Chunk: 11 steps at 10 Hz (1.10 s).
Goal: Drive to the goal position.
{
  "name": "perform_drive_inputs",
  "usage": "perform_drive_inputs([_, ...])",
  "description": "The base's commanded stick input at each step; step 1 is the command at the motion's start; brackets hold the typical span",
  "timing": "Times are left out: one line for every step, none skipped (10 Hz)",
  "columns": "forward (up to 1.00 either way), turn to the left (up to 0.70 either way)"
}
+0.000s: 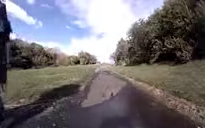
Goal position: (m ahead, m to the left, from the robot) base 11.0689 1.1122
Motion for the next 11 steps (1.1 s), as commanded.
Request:
perform_drive_inputs([0.0,0.0])
perform_drive_inputs([0.0,0.0])
perform_drive_inputs([0.0,0.0])
perform_drive_inputs([0.7,0.01])
perform_drive_inputs([0.7,0.01])
perform_drive_inputs([0.7,0.01])
perform_drive_inputs([0.7,0.01])
perform_drive_inputs([0.7,0.01])
perform_drive_inputs([0.7,0.01])
perform_drive_inputs([0.7,0.01])
perform_drive_inputs([0.7,0.01])
